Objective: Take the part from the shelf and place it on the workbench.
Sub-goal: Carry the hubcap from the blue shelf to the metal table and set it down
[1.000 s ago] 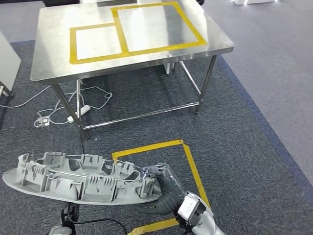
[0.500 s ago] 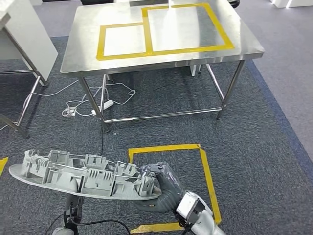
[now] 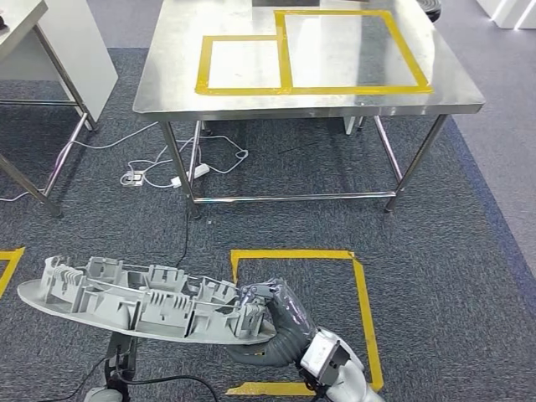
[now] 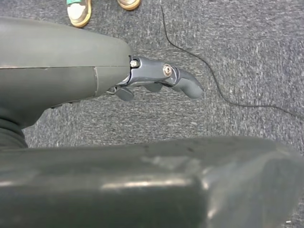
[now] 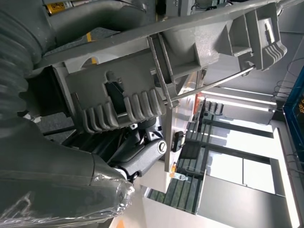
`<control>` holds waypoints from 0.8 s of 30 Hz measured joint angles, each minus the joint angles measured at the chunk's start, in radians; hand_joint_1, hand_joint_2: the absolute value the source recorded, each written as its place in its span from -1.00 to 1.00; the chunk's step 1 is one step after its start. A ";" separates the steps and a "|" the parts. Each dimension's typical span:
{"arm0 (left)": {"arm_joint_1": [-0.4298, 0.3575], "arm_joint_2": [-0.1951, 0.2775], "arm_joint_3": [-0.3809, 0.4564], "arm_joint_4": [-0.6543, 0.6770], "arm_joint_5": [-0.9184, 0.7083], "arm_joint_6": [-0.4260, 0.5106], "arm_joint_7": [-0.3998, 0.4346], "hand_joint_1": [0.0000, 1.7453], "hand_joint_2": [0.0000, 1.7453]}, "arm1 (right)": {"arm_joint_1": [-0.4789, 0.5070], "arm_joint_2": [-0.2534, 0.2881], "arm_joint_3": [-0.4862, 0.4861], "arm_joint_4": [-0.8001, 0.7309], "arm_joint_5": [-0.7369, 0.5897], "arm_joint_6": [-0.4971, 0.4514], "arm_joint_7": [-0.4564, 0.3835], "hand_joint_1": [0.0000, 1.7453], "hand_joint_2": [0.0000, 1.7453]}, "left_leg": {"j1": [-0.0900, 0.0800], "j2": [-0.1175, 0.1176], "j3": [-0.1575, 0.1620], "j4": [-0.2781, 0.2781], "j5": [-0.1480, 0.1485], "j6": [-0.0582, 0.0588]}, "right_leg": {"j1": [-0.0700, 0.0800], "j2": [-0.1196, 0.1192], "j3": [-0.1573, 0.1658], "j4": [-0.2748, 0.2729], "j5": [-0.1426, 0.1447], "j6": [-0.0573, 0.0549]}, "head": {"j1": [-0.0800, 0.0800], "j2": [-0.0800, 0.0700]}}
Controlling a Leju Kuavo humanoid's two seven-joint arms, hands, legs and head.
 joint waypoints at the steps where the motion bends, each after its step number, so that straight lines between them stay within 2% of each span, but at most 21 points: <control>1: 0.000 0.000 -0.001 0.000 -0.002 0.000 -0.002 -1.00 -1.00 | 0.000 0.000 0.000 0.000 0.000 0.000 0.000 1.00 1.00 | -0.001 0.000 0.000 0.000 0.000 0.002 | -0.001 0.000 0.001 -0.003 0.002 0.003 | 0.000 0.000; 5: -0.001 0.001 -0.004 0.000 -0.007 0.016 -0.015 -1.00 -1.00 | 0.000 0.000 0.002 0.000 0.000 -0.004 0.000 1.00 1.00 | -0.003 0.000 -0.001 0.001 0.001 0.009 | -0.003 0.000 0.002 -0.009 0.006 0.029 | -0.001 0.000; 7: -0.001 0.001 -0.005 0.000 -0.007 0.031 -0.032 -1.00 -1.00 | 0.000 0.000 0.002 0.000 0.000 -0.007 0.000 1.00 1.00 | -0.003 0.000 -0.002 0.001 0.002 0.011 | -0.004 0.000 0.002 -0.009 0.007 0.035 | -0.001 0.000; 11: -0.002 0.001 -0.014 0.000 -0.007 0.025 -0.062 -1.00 -1.00 | 0.000 0.000 0.003 -0.001 0.000 -0.010 0.000 1.00 1.00 | -0.002 0.000 -0.002 0.001 0.004 0.012 | -0.003 0.000 0.000 -0.008 0.009 0.037 | -0.001 0.000; 24: -0.002 0.001 -0.022 0.000 -0.007 0.019 -0.067 -1.00 -1.00 | 0.001 0.000 0.003 -0.001 0.000 -0.013 -0.001 1.00 1.00 | 0.000 0.000 -0.002 0.001 0.006 0.009 | -0.001 0.000 -0.003 -0.003 0.009 0.037 | -0.001 0.000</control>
